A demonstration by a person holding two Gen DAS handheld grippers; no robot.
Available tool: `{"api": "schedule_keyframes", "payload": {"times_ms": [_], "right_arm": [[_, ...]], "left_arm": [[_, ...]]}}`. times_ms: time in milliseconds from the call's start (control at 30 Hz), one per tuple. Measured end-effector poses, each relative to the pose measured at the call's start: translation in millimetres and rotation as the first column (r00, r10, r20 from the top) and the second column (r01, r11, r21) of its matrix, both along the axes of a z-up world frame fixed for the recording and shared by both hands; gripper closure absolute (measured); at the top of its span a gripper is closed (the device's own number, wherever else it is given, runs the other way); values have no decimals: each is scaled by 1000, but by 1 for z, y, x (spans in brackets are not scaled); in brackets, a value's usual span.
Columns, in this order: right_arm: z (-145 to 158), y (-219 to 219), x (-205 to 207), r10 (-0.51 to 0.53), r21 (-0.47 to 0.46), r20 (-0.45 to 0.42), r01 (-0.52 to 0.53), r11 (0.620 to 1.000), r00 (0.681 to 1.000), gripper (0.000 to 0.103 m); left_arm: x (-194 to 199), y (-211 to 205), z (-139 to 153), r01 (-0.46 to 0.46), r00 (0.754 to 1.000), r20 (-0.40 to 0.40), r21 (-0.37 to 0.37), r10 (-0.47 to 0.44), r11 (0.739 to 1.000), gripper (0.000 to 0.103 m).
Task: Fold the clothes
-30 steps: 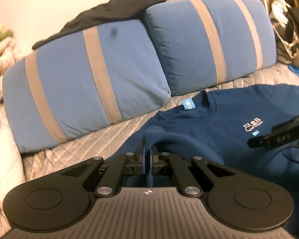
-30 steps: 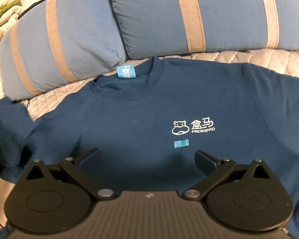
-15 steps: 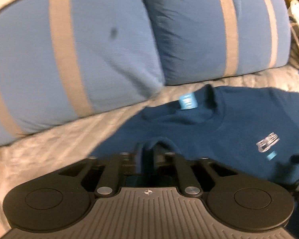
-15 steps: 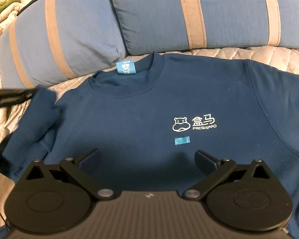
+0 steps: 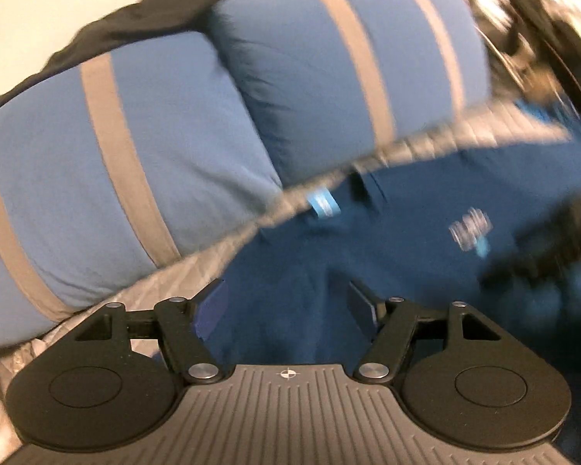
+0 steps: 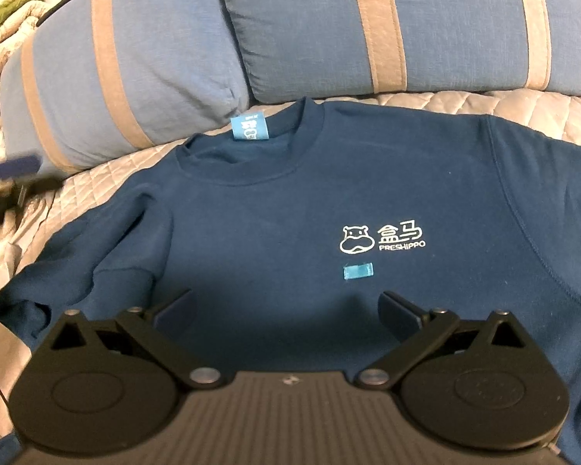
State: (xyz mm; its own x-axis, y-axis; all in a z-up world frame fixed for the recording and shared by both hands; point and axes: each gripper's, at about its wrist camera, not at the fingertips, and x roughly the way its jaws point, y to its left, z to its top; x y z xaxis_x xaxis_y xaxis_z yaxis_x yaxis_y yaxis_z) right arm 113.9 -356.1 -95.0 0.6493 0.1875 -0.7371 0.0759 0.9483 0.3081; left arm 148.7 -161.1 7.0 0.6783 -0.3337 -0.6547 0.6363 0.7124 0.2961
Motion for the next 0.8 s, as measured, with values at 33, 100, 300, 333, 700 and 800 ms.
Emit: {"api": "schedule_keyframes", "payload": {"times_ms": [33,100,300,333,700,800], "right_arm": [[0,0,0,-1,2,0,1,1000,1000,0],[1,0,0,0,4,0,0,1000,1000,0],[1,-2,-1,0,9,3,0,1000,1000,0],[1,-2,-1,-2,11,3,2,1000,1000,0],[2,-7,-3,-12,44,6,11,999,1000,0],[3,-5,-3,-2,32,11,2,999,1000,0]], "left_arm": [[-8,1,-5,21,1000,-10,18,-21,1000,36],[-21,4,-15,56,998,-29,50,-55,997,36],[-43,2,-45,132,990,-59,125,-125,983,38],[-44,0,-49,143,989,-62,130,-136,981,38],[-61,-46,-106,188,943,156,485,-295,854,48],[-69,-52,-118,191,906,209,572,-367,797,67]]}}
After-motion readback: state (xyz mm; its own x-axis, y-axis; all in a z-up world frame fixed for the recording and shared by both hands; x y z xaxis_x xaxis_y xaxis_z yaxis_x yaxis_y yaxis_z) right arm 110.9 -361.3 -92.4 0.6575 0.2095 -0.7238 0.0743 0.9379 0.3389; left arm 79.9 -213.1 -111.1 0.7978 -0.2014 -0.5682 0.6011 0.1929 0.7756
